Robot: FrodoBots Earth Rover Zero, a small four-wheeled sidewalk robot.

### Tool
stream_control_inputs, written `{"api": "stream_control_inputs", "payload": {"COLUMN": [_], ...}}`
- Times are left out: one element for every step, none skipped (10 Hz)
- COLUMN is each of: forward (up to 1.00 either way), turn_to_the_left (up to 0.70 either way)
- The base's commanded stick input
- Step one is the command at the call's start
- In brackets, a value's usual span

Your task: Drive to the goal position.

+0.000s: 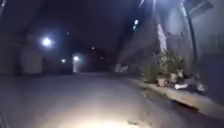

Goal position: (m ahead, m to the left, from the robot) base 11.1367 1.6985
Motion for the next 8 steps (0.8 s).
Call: {"api": "stream_control_inputs", "payload": {"forward": [0.7, 0.7, 0.7, 0.7, 0.7, 0.7, 0.7, 0.7], "turn_to_the_left": [0.0, 0.0, 0.0, -0.02, -0.28, -0.24, -0.09, 0.0]}}
